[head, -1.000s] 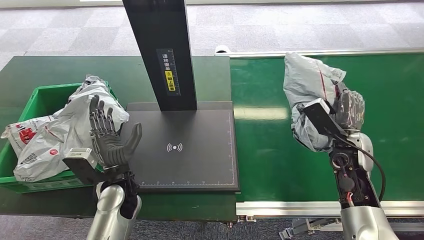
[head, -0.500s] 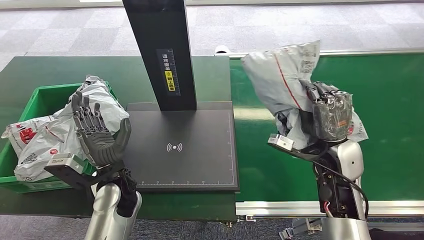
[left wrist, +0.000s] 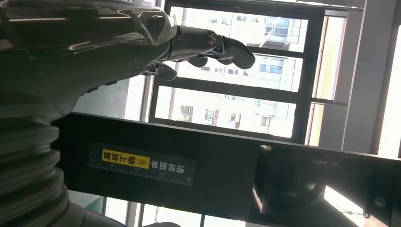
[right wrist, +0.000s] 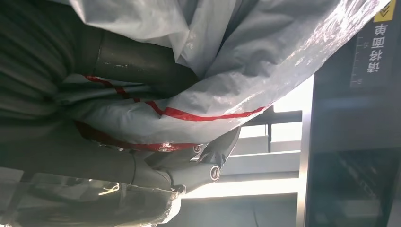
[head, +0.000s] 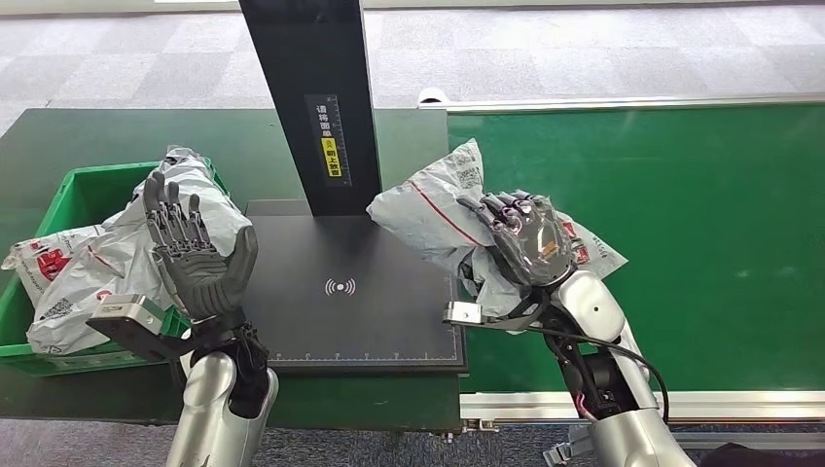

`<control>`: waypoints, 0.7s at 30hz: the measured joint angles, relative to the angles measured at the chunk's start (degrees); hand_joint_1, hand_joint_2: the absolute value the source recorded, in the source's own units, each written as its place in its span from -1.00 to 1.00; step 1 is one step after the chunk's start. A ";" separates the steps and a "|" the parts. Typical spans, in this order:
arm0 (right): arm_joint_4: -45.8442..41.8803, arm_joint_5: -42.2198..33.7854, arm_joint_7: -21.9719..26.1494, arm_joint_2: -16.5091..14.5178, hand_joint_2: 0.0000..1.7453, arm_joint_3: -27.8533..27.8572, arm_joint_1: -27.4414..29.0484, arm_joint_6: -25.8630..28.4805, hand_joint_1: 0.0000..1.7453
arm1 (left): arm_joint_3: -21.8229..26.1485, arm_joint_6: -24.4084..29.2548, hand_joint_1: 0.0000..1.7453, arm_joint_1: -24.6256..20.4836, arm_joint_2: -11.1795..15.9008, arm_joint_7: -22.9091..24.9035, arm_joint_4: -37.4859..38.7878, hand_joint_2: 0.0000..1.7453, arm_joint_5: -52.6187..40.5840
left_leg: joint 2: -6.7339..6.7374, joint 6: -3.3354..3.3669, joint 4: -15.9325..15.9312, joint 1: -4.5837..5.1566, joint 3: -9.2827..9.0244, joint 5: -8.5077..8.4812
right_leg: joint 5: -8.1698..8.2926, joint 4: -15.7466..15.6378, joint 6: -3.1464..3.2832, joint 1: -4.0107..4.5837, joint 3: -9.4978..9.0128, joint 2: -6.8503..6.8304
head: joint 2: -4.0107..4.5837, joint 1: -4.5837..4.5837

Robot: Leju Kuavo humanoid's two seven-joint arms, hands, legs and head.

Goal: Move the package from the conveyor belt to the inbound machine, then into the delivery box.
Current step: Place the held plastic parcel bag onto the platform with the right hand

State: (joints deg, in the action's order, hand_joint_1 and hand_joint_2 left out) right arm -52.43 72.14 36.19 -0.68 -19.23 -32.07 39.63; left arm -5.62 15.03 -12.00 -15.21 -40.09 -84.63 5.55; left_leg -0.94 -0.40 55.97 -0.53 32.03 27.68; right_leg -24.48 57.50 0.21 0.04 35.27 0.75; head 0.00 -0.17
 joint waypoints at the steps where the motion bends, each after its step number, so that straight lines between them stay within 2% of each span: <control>1: 0.27 -0.10 0.01 -0.01 1.00 -0.32 -0.13 0.00 1.00 | 0.00 -0.08 -1.00 0.00 0.00 -0.01 0.01 1.00 0.01 | 0.00 0.00 0.00 0.00 0.00 0.00 | 0.00 0.00 0.00 0.00 0.00 0.00 | 0.00 0.01; 6: 5.55 -0.28 0.28 -0.69 1.00 -6.74 -2.68 -0.20 1.00 | -0.18 -0.91 -1.00 -0.39 -0.21 0.00 0.34 1.00 0.21 | 0.11 -0.01 0.00 -0.02 -0.05 0.00 | 0.01 0.00 0.01 0.02 0.00 0.09 | 0.00 0.00; 13: 16.73 -1.70 -0.38 -5.71 1.00 -18.48 -6.24 -2.61 1.00 | -1.46 -1.23 -1.00 -1.16 -0.93 0.00 1.42 1.00 0.27 | 0.11 -0.03 -0.01 -0.07 -0.05 -0.02 | 0.00 0.01 0.02 0.10 0.01 0.09 | 0.01 -0.01; 21: 28.00 -0.24 -5.48 -10.53 1.00 -27.79 -9.03 -8.06 1.00 | -3.14 -1.60 -1.00 -2.00 -0.96 0.00 2.94 1.00 0.30 | 0.12 -0.02 0.00 -0.03 -0.06 -0.01 | 0.00 0.01 0.02 0.05 0.01 0.09 | 0.00 0.02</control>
State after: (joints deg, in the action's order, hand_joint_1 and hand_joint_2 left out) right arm -24.43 71.90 30.71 -11.20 -47.02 -41.09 31.56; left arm -8.75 13.43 -14.00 -16.17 -40.09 -81.69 5.85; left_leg -0.82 -0.42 55.96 -0.55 31.97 27.67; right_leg -24.48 57.50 0.22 0.09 35.27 0.84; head 0.00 -0.16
